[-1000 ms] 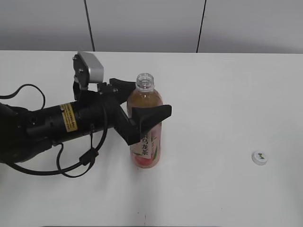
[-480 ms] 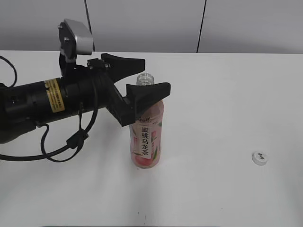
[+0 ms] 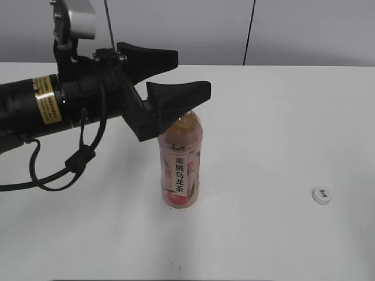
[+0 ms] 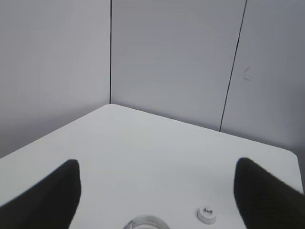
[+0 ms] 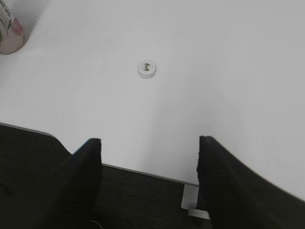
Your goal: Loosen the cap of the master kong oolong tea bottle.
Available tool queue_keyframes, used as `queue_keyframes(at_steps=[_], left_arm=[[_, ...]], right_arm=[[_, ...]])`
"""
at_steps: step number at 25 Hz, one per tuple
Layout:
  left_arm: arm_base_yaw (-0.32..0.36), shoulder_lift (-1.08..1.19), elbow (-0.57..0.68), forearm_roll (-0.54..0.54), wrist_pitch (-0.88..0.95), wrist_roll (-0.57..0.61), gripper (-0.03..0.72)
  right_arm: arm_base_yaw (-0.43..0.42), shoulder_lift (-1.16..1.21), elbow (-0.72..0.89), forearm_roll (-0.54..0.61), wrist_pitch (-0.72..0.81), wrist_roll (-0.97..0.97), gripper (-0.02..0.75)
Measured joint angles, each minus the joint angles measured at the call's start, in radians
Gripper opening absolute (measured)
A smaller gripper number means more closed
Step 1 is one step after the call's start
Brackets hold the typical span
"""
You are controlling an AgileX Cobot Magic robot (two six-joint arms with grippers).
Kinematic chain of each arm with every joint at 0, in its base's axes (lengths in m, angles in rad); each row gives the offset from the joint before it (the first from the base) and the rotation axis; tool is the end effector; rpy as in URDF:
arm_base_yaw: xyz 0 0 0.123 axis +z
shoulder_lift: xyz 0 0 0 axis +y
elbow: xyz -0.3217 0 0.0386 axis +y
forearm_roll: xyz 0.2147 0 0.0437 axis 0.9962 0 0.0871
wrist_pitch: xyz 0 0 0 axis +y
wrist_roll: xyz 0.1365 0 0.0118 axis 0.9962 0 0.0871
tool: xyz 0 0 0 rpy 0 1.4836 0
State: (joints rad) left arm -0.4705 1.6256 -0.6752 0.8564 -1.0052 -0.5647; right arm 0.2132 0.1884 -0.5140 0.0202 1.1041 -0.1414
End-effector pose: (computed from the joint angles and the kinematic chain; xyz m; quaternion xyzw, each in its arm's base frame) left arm 0.2473 -0.2238 0.2862 0.3821 0.6147 -0.3936 0.5668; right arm -0.0141 -0.0005 0.2438 -0.1593 0.8907 0.0254 0.4251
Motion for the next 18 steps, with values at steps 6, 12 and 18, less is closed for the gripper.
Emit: queue_keyframes(at_steps=[6, 12, 18], left_arm=[[0.000, -0.110, 0.000, 0.059, 0.056, -0.074, 0.591], [0.000, -0.246, 0.000, 0.151, 0.158, -0.175, 0.591], [0.000, -0.411, 0.004, 0.238, 0.289, -0.341, 0.589]], right_arm=[[0.000, 0.000, 0.001, 0.000, 0.000, 0.001, 0.480], [0.000, 0.000, 0.001, 0.000, 0.000, 0.001, 0.479], [0.000, 0.000, 0.001, 0.000, 0.000, 0.001, 0.479]])
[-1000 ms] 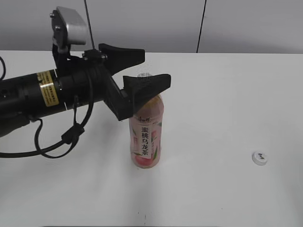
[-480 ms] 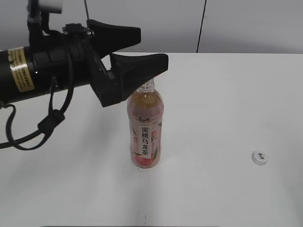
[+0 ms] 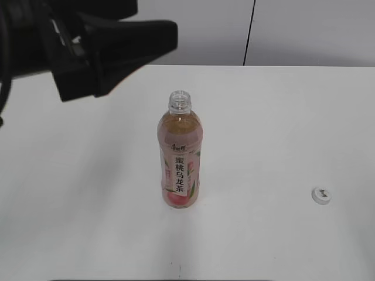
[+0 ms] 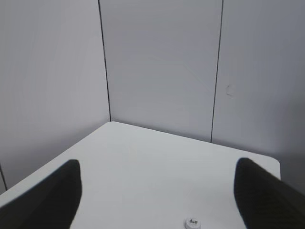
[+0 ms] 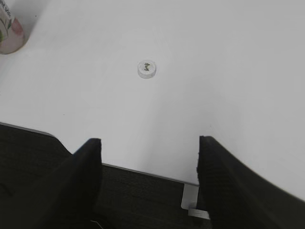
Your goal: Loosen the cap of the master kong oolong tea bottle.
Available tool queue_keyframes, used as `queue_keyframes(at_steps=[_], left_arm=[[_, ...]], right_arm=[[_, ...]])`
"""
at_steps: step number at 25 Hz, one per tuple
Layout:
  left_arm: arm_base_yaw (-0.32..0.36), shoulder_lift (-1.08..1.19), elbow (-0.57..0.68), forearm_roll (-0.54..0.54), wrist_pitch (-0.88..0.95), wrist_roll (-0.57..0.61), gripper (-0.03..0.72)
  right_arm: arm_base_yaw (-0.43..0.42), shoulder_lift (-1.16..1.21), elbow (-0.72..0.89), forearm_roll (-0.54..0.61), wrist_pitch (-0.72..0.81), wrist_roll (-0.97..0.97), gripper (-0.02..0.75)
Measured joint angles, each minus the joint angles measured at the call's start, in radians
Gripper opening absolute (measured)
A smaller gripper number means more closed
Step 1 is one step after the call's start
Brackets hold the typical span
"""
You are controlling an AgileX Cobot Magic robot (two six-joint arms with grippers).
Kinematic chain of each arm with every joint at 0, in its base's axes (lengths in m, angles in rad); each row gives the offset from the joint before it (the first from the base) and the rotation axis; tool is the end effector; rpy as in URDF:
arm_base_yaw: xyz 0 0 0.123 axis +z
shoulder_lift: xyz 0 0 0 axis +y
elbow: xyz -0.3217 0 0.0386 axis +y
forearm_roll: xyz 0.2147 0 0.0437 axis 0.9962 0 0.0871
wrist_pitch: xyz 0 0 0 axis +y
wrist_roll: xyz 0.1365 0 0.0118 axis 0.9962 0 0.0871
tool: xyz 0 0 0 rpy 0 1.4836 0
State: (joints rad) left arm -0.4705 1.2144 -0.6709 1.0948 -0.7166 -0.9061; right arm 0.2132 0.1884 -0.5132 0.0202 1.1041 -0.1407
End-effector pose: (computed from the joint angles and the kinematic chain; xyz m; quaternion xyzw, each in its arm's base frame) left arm 0.1788 -0.1806 0.3557 0.3857 0.6183 -0.3506 0.5882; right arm -0.0141 -0.0005 0.2436 -0.1590 0.8909 0.0255 0.4247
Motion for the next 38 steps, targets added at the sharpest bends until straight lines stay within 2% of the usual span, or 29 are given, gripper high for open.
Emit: queue_keyframes(at_steps=[4, 10, 13, 18, 21, 26, 29, 34, 38], left_arm=[[0.000, -0.125, 0.003, -0.025, 0.148, -0.058, 0.588], [-0.010, -0.294, 0.003, -0.213, 0.466, -0.043, 0.588], [-0.051, -0.366, 0.005, -0.392, 0.666, 0.110, 0.588], [-0.176, -0.514, 0.005, -0.708, 0.983, 0.491, 0.588], [-0.238, -0.588, 0.005, -0.839, 1.196, 0.576, 0.588], [-0.268, -0.736, -0.021, -0.911, 1.594, 0.638, 0.588], [-0.269, -0.828, -0.023, -0.948, 1.755, 0.712, 0.588], [-0.270, -0.949, -0.022, -1.052, 1.841, 0.810, 0.588], [-0.273, -1.002, 0.048, -1.083, 1.826, 0.857, 0.588]], right_arm=[[0.000, 0.000, 0.000, 0.000, 0.000, -0.001, 0.479], [0.000, 0.000, 0.000, -0.001, 0.000, -0.001, 0.477], [0.000, 0.000, 0.000, -0.001, 0.000, -0.001, 0.477], [0.000, 0.000, 0.000, 0.000, -0.001, -0.001, 0.477], [0.000, 0.000, 0.000, -0.001, -0.001, -0.001, 0.477], [0.000, 0.000, 0.000, -0.001, -0.001, -0.001, 0.477], [0.000, 0.000, 0.000, -0.001, -0.001, -0.001, 0.475], [0.000, 0.000, 0.000, -0.001, -0.001, 0.000, 0.475], [0.000, 0.000, 0.000, -0.001, -0.001, -0.001, 0.475]])
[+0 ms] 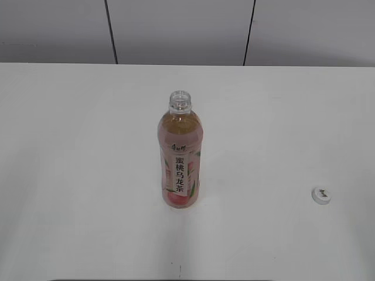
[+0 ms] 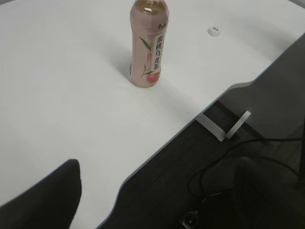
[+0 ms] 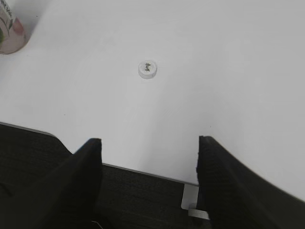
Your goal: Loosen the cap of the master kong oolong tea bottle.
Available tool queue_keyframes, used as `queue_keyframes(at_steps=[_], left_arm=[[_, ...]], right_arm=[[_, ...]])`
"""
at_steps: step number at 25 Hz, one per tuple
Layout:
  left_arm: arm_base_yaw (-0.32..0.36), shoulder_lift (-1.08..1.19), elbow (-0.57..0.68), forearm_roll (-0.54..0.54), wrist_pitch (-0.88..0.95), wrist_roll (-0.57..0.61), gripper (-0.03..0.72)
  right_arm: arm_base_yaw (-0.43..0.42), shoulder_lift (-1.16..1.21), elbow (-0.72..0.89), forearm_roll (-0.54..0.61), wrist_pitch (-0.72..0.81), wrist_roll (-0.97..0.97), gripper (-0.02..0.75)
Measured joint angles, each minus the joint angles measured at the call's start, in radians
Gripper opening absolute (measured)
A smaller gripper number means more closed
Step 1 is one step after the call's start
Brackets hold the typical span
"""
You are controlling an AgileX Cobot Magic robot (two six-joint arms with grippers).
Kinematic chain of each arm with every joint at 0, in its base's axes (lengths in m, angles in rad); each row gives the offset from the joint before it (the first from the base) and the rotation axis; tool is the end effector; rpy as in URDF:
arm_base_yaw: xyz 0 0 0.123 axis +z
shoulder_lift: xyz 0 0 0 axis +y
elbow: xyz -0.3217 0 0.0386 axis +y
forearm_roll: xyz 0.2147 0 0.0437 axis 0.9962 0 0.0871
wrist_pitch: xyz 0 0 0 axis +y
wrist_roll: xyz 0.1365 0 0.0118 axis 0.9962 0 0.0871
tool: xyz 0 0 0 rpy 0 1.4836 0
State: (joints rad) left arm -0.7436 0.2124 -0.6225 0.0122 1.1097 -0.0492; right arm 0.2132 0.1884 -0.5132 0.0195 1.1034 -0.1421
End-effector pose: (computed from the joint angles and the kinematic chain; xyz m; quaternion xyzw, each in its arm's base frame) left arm -0.0099 0.0111 0.2754 0.3018 0.8344 -0.1724 0.4277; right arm -0.0140 -0.0006 0.2437 -0.1596 0.8906 0.0249 0.4250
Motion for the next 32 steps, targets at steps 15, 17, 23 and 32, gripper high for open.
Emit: queue_keyframes(at_steps=[15, 17, 23, 32], left_arm=[[0.000, -0.010, 0.058, 0.003, -0.085, 0.025, 0.587], [0.000, -0.010, 0.058, 0.003, -0.085, 0.026, 0.587], [0.000, -0.011, 0.058, 0.003, -0.085, 0.027, 0.587], [0.373, -0.044, 0.058, 0.003, -0.085, 0.027, 0.584]], right_arm=[[0.000, 0.000, 0.000, 0.000, -0.002, 0.000, 0.473], [0.000, 0.000, 0.000, 0.000, -0.002, 0.000, 0.473], [0.000, 0.000, 0.000, 0.000, -0.002, 0.000, 0.473], [-0.102, -0.078, 0.000, 0.000, -0.004, 0.000, 0.473]])
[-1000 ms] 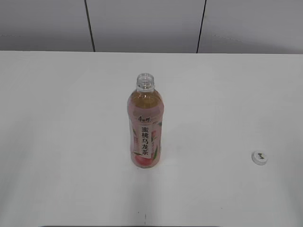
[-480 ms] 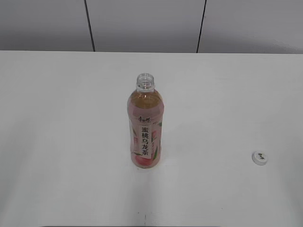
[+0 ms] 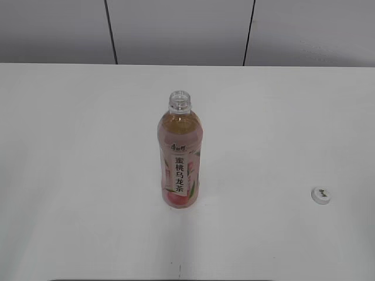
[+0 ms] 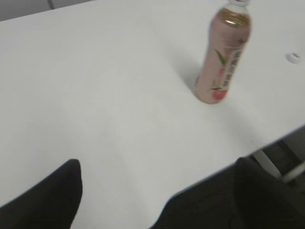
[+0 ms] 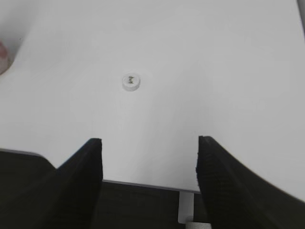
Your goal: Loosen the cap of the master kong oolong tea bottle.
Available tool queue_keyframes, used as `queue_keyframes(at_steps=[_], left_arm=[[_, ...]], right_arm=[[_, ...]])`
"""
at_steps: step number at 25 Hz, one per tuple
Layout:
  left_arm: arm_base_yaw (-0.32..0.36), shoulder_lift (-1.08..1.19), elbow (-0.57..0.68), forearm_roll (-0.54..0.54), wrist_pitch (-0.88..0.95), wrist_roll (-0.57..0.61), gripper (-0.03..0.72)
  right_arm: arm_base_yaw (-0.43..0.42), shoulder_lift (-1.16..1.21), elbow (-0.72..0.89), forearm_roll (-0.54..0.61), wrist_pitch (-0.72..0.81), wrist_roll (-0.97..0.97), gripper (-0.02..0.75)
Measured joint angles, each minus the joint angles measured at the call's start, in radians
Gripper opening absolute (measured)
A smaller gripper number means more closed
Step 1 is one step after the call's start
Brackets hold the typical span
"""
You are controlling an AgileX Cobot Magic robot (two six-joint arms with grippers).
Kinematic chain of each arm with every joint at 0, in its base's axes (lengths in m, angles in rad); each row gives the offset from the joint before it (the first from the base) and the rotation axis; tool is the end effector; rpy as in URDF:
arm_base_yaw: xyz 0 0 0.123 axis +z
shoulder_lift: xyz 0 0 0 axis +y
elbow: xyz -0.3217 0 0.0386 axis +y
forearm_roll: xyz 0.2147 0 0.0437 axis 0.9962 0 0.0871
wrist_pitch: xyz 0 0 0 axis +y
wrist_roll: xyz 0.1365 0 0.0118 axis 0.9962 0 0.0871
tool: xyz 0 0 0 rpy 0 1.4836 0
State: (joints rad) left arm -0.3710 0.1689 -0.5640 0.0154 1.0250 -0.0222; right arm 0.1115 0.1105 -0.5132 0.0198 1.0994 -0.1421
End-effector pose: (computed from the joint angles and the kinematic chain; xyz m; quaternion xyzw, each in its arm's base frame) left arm -0.0106 0.0060 0.2672 0.1513 0.8575 -0.0885 0.4837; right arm -0.0230 -0.0001 0.2427 -0.1122 0.8795 0.0028 0.4624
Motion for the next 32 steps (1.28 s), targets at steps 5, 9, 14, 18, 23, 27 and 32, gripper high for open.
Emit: queue_keyframes(at_steps=[5, 9, 14, 18, 23, 27, 32], left_arm=[[0.243, -0.102, 0.000, 0.001, 0.000, 0.000, 0.578], [0.338, -0.174, 0.000, 0.001, 0.000, 0.000, 0.575], [0.346, -0.176, 0.000, 0.001, 0.000, 0.000, 0.575], [0.346, -0.176, 0.000, 0.001, 0.000, 0.000, 0.564], [0.346, -0.176, 0.000, 0.001, 0.000, 0.000, 0.557], [0.346, -0.176, 0.000, 0.001, 0.000, 0.000, 0.554], [0.346, -0.176, 0.000, -0.004, 0.000, 0.001, 0.543]], right_arm=[[-0.085, -0.110, 0.000, 0.000, 0.000, 0.000, 0.473], [-0.088, -0.115, 0.000, 0.000, -0.001, -0.001, 0.473], [-0.088, -0.115, 0.000, 0.000, -0.002, 0.000, 0.473], [-0.088, -0.115, 0.000, 0.000, -0.002, 0.000, 0.473], [-0.088, -0.115, 0.000, 0.000, -0.002, 0.000, 0.473], [-0.088, -0.115, 0.000, 0.000, -0.002, -0.001, 0.473], [-0.088, -0.115, 0.000, 0.000, -0.002, -0.001, 0.473]])
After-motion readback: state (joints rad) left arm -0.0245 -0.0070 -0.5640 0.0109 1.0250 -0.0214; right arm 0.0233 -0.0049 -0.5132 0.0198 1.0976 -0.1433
